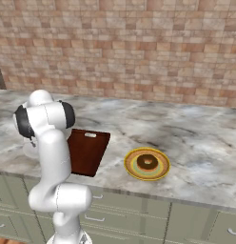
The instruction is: Move the dessert items from the plates to the tray.
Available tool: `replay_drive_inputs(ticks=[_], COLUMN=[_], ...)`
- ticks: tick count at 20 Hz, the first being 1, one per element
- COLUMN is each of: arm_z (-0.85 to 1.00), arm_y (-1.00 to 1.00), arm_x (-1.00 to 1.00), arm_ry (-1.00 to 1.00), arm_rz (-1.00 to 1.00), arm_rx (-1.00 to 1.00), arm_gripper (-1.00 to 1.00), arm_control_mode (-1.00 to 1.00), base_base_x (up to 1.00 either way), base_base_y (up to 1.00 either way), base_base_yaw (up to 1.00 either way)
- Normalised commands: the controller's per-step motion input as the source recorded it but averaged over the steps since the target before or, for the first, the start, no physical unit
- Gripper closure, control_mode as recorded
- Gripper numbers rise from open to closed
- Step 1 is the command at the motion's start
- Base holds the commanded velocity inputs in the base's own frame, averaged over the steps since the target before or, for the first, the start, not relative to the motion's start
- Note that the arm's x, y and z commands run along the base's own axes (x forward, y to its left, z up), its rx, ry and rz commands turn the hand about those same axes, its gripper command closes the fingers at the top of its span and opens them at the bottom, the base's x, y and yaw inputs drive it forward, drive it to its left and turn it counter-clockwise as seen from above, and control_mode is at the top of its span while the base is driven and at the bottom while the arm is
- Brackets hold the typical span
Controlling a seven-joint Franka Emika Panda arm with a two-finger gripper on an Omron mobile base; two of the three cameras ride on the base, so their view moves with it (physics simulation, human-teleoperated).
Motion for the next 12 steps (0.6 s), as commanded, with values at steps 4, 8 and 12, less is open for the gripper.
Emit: replay_drive_inputs(ticks=[4, 8, 12], arm_z=[0.0, 0.0, 0.0], arm_y=[-0.03, -0.09, -0.08], arm_x=[-0.05, -0.01, 0.0], arm_ry=[0.0, 0.0, 0.0], arm_rz=[0.0, 0.0, 0.0], arm_rx=[0.0, 0.0, 0.0], arm_gripper=[-1.0, -1.0, -1.0], arm_control_mode=[-1.0, -1.0, -1.0], base_base_x=[0.0, 0.0, 0.0], base_base_y=[0.0, 0.0, 0.0], base_base_yaw=[0.0, 0.0, 0.0])
